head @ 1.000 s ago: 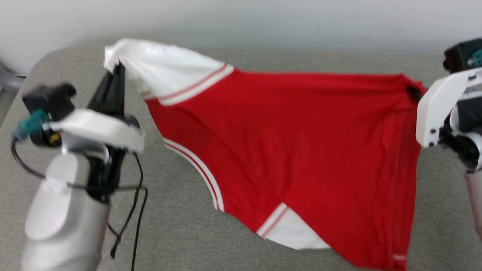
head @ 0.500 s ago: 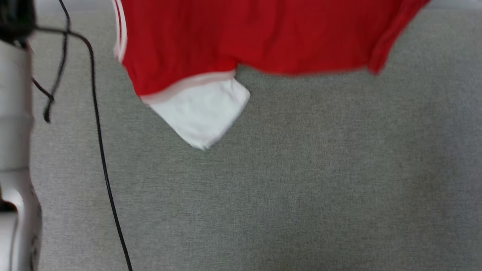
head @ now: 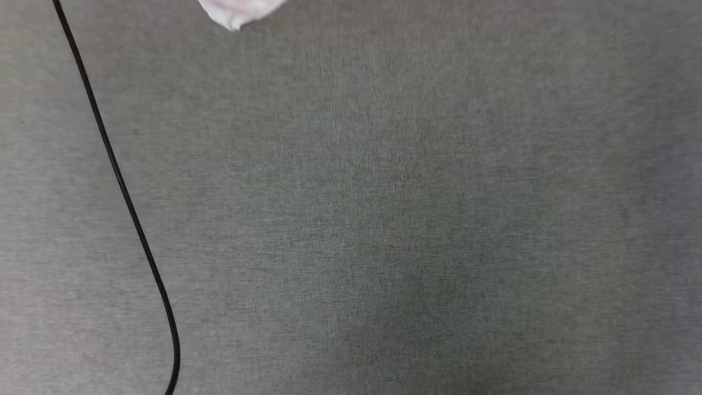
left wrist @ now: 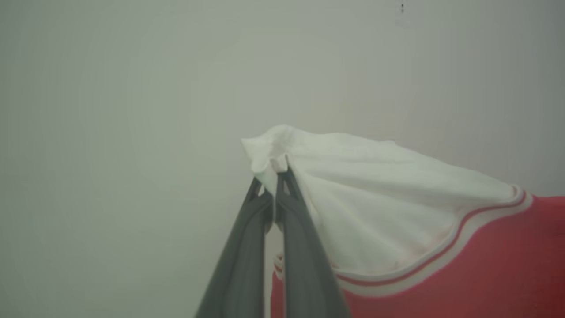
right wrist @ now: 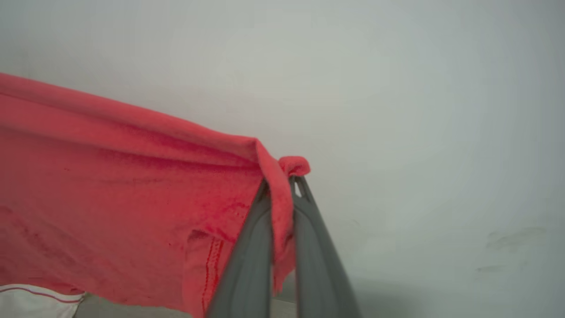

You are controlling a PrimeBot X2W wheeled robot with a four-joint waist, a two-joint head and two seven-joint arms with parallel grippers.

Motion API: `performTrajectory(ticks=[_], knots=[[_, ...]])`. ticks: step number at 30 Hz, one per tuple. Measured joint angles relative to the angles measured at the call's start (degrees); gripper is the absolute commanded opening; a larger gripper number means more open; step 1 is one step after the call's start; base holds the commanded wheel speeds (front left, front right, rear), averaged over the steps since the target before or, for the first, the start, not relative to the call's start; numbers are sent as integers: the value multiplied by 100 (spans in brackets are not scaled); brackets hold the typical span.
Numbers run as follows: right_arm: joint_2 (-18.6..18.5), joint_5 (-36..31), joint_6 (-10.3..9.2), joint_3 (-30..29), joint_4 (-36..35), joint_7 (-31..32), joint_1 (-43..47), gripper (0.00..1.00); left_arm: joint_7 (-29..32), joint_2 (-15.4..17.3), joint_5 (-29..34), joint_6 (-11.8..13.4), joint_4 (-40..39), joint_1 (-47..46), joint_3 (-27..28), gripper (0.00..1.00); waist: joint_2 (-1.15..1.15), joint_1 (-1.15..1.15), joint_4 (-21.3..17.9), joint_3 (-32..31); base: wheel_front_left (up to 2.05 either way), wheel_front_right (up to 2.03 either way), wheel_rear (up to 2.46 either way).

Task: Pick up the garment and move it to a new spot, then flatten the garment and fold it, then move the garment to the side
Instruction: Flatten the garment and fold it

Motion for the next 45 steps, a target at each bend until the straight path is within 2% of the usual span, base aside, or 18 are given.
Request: performTrajectory(ticks=[10,18,27,37,42,45], knots=[[196,1,0,137,632,-330,-101,0,-235,-134,-407,-201,792,162,30,0,0,0,25,739,0,0,0],[112,324,-1,508,1146,-776,509,0,-482,-419,-835,-283,1327,894,-156,0,0,-1,159,602,0,0,0],[-131,876,-1,939,1301,-1271,2354,0,-669,-622,-1474,-286,1095,2949,-692,0,0,-2,285,-184,0,0,0],[-338,1555,0,1090,846,-1590,4593,0,-727,-602,-1647,-285,639,5156,-843,0,0,-2,385,-1343,0,0,0],[-357,1771,0,1017,385,-1630,5639,0,-727,-547,-1696,-87,189,6255,-802,0,0,-3,398,-1933,0,0,0],[-349,1789,1,873,-41,-1607,6289,0,-642,-482,-1737,133,-275,6870,-795,0,0,-4,405,-2266,0,0,0]])
